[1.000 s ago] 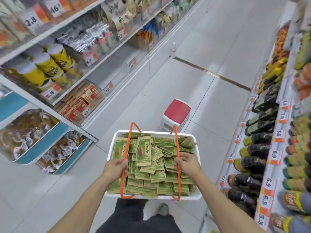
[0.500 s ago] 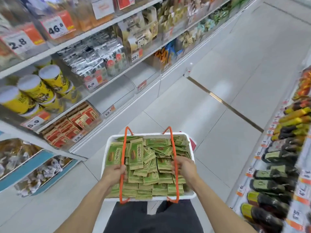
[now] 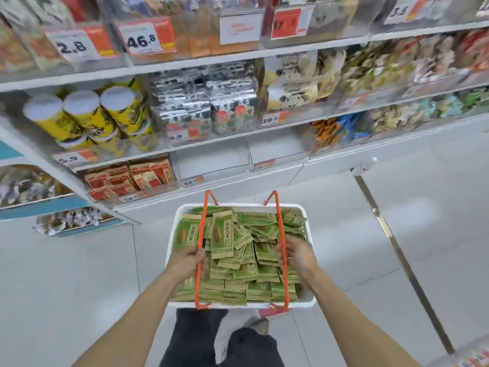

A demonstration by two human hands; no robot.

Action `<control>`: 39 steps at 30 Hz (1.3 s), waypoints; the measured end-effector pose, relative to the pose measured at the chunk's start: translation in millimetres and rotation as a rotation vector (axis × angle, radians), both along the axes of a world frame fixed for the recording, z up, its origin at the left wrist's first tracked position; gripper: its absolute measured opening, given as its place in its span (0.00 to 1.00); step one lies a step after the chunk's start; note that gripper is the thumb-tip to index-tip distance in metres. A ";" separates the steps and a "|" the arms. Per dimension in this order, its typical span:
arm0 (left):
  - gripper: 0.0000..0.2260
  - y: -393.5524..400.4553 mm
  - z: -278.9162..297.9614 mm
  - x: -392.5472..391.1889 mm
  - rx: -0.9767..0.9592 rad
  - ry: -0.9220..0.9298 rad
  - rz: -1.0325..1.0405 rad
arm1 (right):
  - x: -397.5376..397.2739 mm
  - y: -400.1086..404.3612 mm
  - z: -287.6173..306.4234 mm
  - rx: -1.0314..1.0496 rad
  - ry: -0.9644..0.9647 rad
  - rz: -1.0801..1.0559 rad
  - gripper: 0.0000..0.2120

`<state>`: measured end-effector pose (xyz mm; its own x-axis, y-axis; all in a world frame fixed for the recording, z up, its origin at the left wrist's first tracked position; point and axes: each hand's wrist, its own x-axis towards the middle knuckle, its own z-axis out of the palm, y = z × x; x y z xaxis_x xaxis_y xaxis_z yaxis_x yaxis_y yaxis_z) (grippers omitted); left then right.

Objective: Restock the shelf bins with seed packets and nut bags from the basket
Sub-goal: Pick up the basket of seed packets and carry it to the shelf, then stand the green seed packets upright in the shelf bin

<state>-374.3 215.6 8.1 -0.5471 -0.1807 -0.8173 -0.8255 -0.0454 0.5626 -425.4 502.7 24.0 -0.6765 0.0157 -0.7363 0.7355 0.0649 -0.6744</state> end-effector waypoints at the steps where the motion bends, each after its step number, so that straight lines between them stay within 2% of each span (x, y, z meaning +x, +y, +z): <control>1: 0.08 4.5 -4.5 -8.5 0.014 -0.009 0.021 | -16.4 3.6 -3.3 0.023 -0.010 0.022 0.13; 8: 0.07 23.1 -66.5 -69.4 0.157 -0.076 0.139 | -109.6 -7.6 -31.6 0.275 -0.053 0.144 0.17; 15: 0.09 55.4 -128.1 -108.5 0.173 -0.162 0.245 | -173.5 19.8 -90.0 0.387 -0.031 0.263 0.13; 19: 0.06 95.6 -173.2 -128.2 0.069 -0.182 0.385 | -208.1 46.7 -142.4 0.361 -0.028 0.431 0.12; 24: 0.11 151.5 -240.2 -159.0 -0.153 -0.157 0.527 | -251.8 88.8 -236.0 0.370 0.006 0.768 0.10; 27: 0.11 162.9 -279.2 -164.7 -0.258 -0.165 0.458 | -269.6 113.8 -297.8 0.423 0.014 0.867 0.10; 30: 0.10 162.7 -318.6 -165.6 -0.336 -0.126 0.396 | -281.9 141.6 -353.6 0.513 0.050 0.960 0.06; 34: 0.18 147.1 -382.0 -146.5 -0.415 -0.219 0.424 | -279.4 169.4 -400.4 0.567 0.050 0.837 0.08; 35: 0.17 139.0 -393.2 -139.6 -0.456 -0.268 0.393 | -279.5 177.0 -408.2 0.603 0.056 0.764 0.09; 38: 0.07 115.4 -409.6 -135.4 -0.565 -0.390 0.312 | -280.7 201.0 -431.5 0.784 0.039 0.659 0.13; 39: 0.10 110.7 -413.8 -139.8 -0.625 -0.431 0.286 | -281.5 204.8 -439.6 0.856 0.040 0.654 0.16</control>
<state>-514.2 326.2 -405.8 -0.0711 -0.7589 -0.6473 -0.9795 -0.0697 0.1892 -706.9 707.5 -415.6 -0.7641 0.1419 -0.6293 0.3654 0.8991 -0.2410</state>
